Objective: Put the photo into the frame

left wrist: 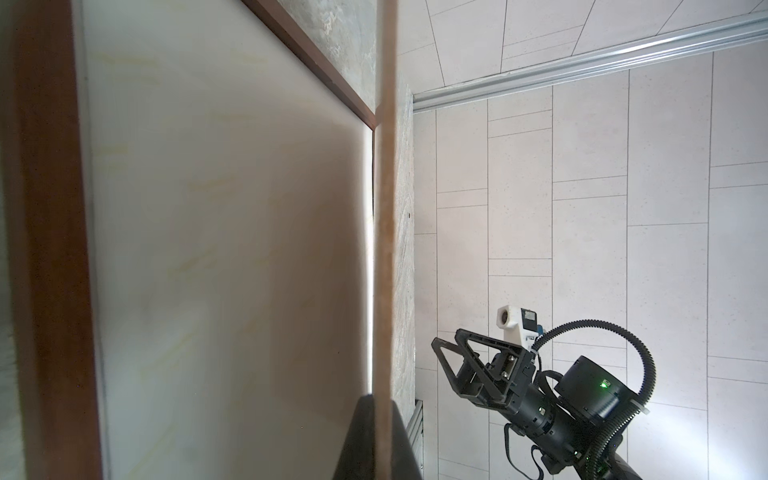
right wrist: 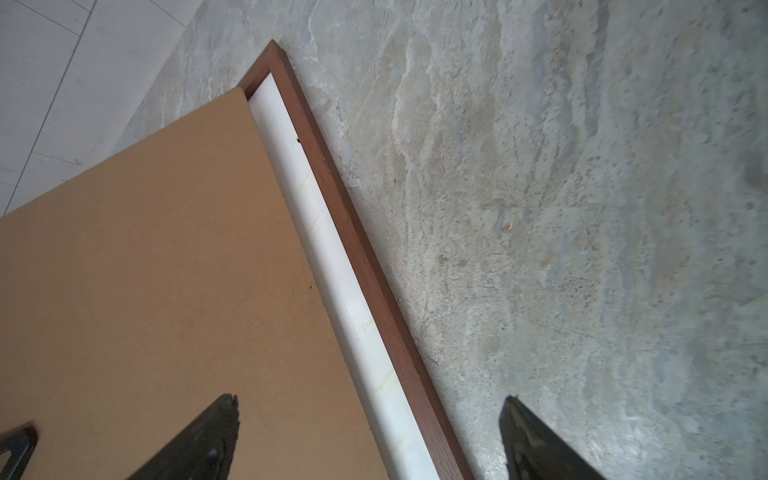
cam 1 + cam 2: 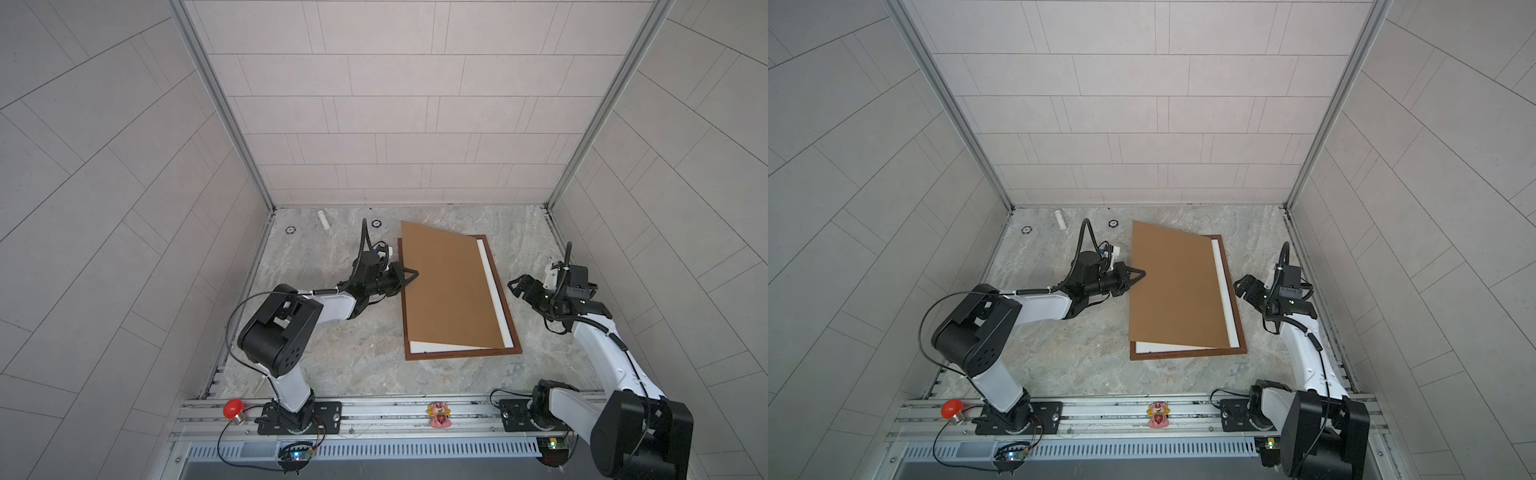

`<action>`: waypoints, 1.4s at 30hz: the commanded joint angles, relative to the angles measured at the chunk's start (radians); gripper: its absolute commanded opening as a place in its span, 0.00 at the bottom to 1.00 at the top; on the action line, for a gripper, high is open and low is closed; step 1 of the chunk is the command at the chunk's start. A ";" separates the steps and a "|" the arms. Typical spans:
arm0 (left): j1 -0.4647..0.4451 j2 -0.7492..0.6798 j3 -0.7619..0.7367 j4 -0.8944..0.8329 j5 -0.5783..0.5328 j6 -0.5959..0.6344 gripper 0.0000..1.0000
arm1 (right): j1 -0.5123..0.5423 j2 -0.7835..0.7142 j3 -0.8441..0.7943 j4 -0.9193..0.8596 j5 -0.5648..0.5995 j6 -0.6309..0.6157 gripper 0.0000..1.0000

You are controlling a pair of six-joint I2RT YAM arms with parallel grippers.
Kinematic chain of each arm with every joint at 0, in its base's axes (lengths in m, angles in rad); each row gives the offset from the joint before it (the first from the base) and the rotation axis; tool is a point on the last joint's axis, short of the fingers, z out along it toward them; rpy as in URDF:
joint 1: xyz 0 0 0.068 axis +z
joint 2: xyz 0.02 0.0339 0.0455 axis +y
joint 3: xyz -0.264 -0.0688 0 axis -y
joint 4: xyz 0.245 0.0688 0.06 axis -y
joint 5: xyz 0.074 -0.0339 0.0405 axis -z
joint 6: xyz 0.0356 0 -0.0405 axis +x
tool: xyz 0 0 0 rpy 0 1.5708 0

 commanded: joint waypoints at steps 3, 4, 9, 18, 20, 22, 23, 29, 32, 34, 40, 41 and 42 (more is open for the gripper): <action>-0.023 0.041 0.049 0.169 -0.027 -0.019 0.00 | -0.009 0.013 -0.015 0.034 -0.026 -0.019 0.94; -0.023 0.052 0.046 0.184 -0.027 -0.025 0.00 | -0.010 0.016 -0.019 0.036 -0.027 -0.021 0.94; -0.027 0.094 0.035 0.223 -0.025 -0.024 0.00 | -0.013 0.036 -0.021 0.048 -0.045 -0.028 0.94; -0.036 0.122 0.021 0.161 -0.034 0.063 0.00 | -0.015 0.097 -0.052 0.067 -0.084 -0.031 0.93; -0.035 0.146 0.015 0.210 -0.031 0.045 0.00 | -0.015 0.122 -0.052 0.068 -0.094 -0.033 0.93; -0.036 0.175 0.012 0.269 -0.030 0.017 0.00 | -0.015 0.146 -0.048 0.068 -0.106 -0.033 0.92; -0.035 0.191 0.014 0.289 -0.032 0.008 0.00 | -0.015 0.159 -0.047 0.068 -0.113 -0.034 0.92; -0.035 0.210 0.004 0.292 -0.067 0.029 0.00 | -0.015 0.190 -0.032 0.046 -0.145 -0.074 0.90; -0.035 0.207 0.012 0.252 -0.076 0.060 0.00 | -0.015 0.185 -0.033 0.046 -0.138 -0.079 0.91; -0.035 0.204 0.015 0.233 -0.076 0.080 0.00 | -0.015 0.185 -0.032 0.046 -0.143 -0.078 0.91; -0.037 0.217 0.013 0.177 -0.072 0.146 0.01 | -0.015 0.183 -0.049 0.046 -0.148 -0.084 0.90; -0.036 0.220 0.013 0.161 -0.069 0.157 0.01 | -0.015 0.181 -0.053 0.044 -0.148 -0.086 0.90; -0.036 0.221 0.012 0.146 -0.070 0.168 0.02 | -0.015 0.177 -0.059 0.041 -0.145 -0.089 0.90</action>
